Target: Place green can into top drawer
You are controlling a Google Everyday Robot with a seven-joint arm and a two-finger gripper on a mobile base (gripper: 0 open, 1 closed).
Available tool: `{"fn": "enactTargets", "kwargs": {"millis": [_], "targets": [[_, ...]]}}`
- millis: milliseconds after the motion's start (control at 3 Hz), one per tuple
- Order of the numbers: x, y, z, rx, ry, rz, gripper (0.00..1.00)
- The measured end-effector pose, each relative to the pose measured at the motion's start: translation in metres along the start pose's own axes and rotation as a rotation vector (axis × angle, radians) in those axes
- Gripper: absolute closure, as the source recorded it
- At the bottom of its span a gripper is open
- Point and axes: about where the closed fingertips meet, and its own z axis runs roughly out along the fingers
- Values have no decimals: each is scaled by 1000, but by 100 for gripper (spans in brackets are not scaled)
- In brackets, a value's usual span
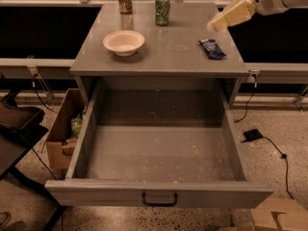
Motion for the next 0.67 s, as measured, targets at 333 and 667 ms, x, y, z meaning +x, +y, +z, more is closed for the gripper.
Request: {"fn": "enactTargets", "kwargs": {"millis": [333,667], "targets": [[-19,-22,-1,34,-58,6,0],[-19,-22,-1,34,-58,6,0]]}}
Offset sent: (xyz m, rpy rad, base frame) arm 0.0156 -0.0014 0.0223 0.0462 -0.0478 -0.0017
